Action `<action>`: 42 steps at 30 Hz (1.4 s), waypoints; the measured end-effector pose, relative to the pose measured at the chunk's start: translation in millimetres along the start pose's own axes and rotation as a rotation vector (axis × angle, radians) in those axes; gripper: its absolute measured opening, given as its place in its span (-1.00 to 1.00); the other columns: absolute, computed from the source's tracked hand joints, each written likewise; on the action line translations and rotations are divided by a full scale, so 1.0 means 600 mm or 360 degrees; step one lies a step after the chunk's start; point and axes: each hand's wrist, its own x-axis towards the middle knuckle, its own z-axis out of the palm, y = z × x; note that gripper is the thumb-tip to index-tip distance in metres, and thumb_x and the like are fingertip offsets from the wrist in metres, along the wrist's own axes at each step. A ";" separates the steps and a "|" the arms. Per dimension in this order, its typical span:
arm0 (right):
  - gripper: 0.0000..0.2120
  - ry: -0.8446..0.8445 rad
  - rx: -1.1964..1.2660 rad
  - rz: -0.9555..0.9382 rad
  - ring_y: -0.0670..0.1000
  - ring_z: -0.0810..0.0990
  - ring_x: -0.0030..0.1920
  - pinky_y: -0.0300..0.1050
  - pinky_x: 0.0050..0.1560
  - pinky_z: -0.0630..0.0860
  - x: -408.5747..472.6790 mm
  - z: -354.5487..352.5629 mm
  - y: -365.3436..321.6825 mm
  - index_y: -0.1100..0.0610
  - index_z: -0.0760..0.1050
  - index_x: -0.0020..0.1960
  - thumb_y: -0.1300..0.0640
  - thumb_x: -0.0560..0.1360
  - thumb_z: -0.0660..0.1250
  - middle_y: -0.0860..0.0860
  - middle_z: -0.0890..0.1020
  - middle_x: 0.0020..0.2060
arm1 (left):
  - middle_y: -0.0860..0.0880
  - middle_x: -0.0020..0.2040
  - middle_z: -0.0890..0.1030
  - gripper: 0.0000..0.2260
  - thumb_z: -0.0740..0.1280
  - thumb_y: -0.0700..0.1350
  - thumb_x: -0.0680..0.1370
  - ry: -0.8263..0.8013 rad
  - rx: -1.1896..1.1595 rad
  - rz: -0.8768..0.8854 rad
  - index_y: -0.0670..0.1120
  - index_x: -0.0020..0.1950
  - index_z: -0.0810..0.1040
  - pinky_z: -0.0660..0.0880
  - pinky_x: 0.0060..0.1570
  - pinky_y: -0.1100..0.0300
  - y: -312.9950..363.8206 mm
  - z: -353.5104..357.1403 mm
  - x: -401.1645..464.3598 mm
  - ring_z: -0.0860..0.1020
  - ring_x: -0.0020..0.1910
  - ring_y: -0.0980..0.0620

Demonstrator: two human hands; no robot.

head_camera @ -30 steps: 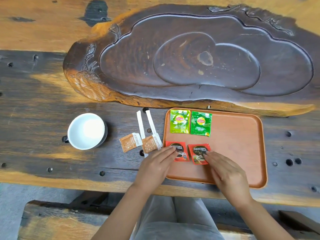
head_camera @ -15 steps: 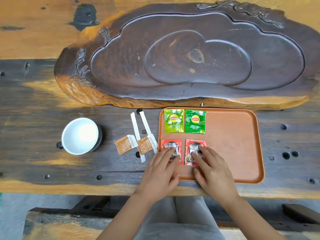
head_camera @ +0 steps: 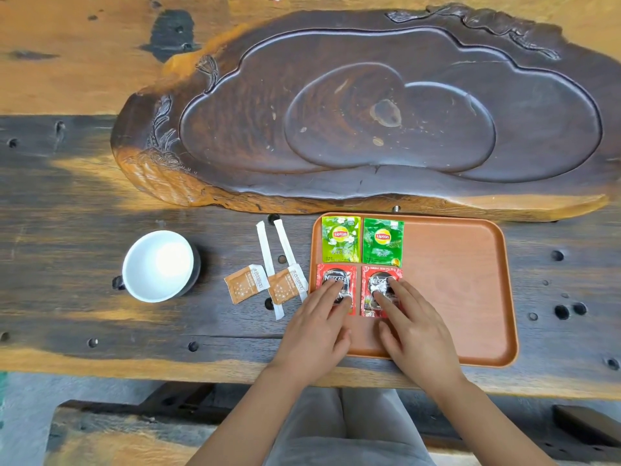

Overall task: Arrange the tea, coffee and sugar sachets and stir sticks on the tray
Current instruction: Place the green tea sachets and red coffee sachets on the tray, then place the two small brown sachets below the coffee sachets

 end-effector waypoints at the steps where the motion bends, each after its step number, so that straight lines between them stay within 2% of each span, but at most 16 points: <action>1: -0.60 -0.0001 0.0003 -0.0006 0.09 0.35 0.33 -0.11 0.28 0.26 0.001 -0.001 0.000 0.13 0.54 0.22 0.07 0.45 0.17 0.16 0.53 0.26 | -0.08 0.35 0.44 -0.59 0.16 0.03 0.45 0.0002 -0.0009 0.0000 -0.07 0.25 0.48 0.16 0.32 0.05 0.002 0.000 0.001 0.27 0.39 -0.01; 5: -0.61 -0.0008 0.0032 -0.0017 0.07 0.32 0.34 -0.14 0.31 0.26 0.000 -0.003 0.003 0.13 0.53 0.23 0.08 0.45 0.17 0.16 0.52 0.27 | -0.09 0.34 0.46 -0.59 0.15 0.03 0.45 0.0015 -0.0016 -0.0002 -0.08 0.23 0.49 0.21 0.30 0.07 0.006 0.001 0.002 0.34 0.36 -0.04; 12: -0.61 -0.0023 0.0066 -0.0027 0.09 0.34 0.33 0.01 0.25 0.41 0.002 -0.010 0.003 0.12 0.53 0.24 0.07 0.47 0.16 0.16 0.51 0.27 | -0.11 0.39 0.40 -0.59 0.18 -0.02 0.48 0.0107 -0.0192 0.0002 -0.09 0.30 0.43 0.15 0.35 0.04 0.007 0.006 -0.004 0.24 0.41 -0.03; 14: -0.63 0.0018 0.0119 -0.0031 0.10 0.38 0.30 0.01 0.21 0.46 0.005 -0.017 -0.003 0.14 0.52 0.23 0.09 0.48 0.16 0.16 0.51 0.26 | -0.10 0.37 0.41 -0.61 0.20 -0.06 0.49 0.0200 -0.0319 0.0006 -0.09 0.31 0.40 0.19 0.36 0.05 0.005 -0.002 -0.009 0.26 0.39 -0.02; 17: -0.66 0.0126 0.0193 -0.0094 0.11 0.41 0.26 -0.02 0.20 0.42 0.021 -0.028 -0.021 0.16 0.51 0.22 0.11 0.49 0.20 0.15 0.52 0.22 | -0.10 0.28 0.48 -0.66 0.21 -0.13 0.50 0.0429 -0.0472 -0.0050 -0.11 0.27 0.44 0.31 0.31 0.09 -0.012 -0.023 -0.023 0.36 0.31 -0.01; 20: -0.67 0.0209 0.0177 -0.0205 0.14 0.46 0.22 0.01 0.17 0.44 0.057 -0.028 -0.057 0.15 0.53 0.21 0.14 0.47 0.26 0.15 0.55 0.19 | -0.09 0.22 0.51 -0.71 0.20 -0.16 0.50 0.0622 -0.0477 -0.0348 -0.13 0.21 0.49 0.30 0.25 0.19 -0.055 -0.044 -0.043 0.40 0.24 0.00; 24: -0.65 0.0092 0.0080 -0.0531 0.18 0.53 0.19 0.07 0.11 0.52 0.110 0.002 -0.121 0.16 0.56 0.13 0.21 0.34 0.43 0.14 0.59 0.15 | -0.10 0.25 0.50 -0.68 0.31 -0.21 0.47 0.0560 -0.0302 -0.0685 -0.15 0.23 0.49 0.36 0.26 0.06 -0.114 -0.050 -0.073 0.42 0.25 -0.03; 27: -0.62 -0.0064 -0.0062 -0.0741 0.14 0.57 0.15 0.01 0.17 0.42 0.134 0.026 -0.153 0.13 0.58 0.06 0.20 0.24 0.48 0.09 0.63 0.09 | -0.09 0.26 0.51 -0.63 0.40 -0.23 0.42 0.0454 -0.0257 -0.0743 -0.13 0.22 0.50 0.40 0.21 0.05 -0.135 -0.048 -0.081 0.44 0.25 -0.05; 30: -0.63 -0.0163 -0.0151 -0.0762 0.10 0.60 0.04 -0.05 0.09 0.48 0.146 0.042 -0.165 0.12 0.60 -0.03 0.23 0.16 0.51 0.04 0.67 -0.02 | -0.09 0.24 0.52 -0.67 0.42 -0.24 0.40 0.0426 -0.0207 -0.0711 -0.12 0.15 0.54 0.45 0.15 0.04 -0.144 -0.046 -0.076 0.45 0.22 -0.05; 33: -0.67 -0.0194 -0.0188 -0.0748 0.07 0.57 -0.02 -0.05 0.03 0.47 0.151 0.054 -0.164 0.09 0.57 -0.06 0.27 0.19 0.46 -0.01 0.64 -0.10 | -0.13 0.21 0.54 -0.75 0.42 -0.26 0.39 0.0488 -0.0241 -0.0722 -0.15 0.06 0.57 0.48 0.10 0.02 -0.153 -0.043 -0.068 0.45 0.20 -0.08; 38: -0.72 -0.0147 -0.0198 -0.0728 0.05 0.56 -0.10 -0.07 -0.03 0.42 0.163 0.060 -0.164 0.06 0.58 -0.15 0.28 0.19 0.50 -0.05 0.64 -0.17 | -0.16 0.22 0.56 -0.84 0.43 -0.28 0.39 0.0534 -0.0234 -0.0723 -0.16 -0.04 0.61 0.45 0.15 -0.02 -0.158 -0.035 -0.062 0.47 0.24 -0.16; 42: -0.71 -0.0155 -0.0158 -0.0751 0.02 0.58 -0.10 -0.12 -0.03 0.39 0.165 0.064 -0.166 0.06 0.61 -0.16 0.28 0.17 0.54 -0.07 0.66 -0.19 | -0.14 0.08 0.58 -0.91 0.42 -0.29 0.39 0.0590 -0.0242 -0.0700 -0.17 -0.13 0.60 0.52 -0.03 0.03 -0.158 -0.039 -0.059 0.47 0.10 -0.09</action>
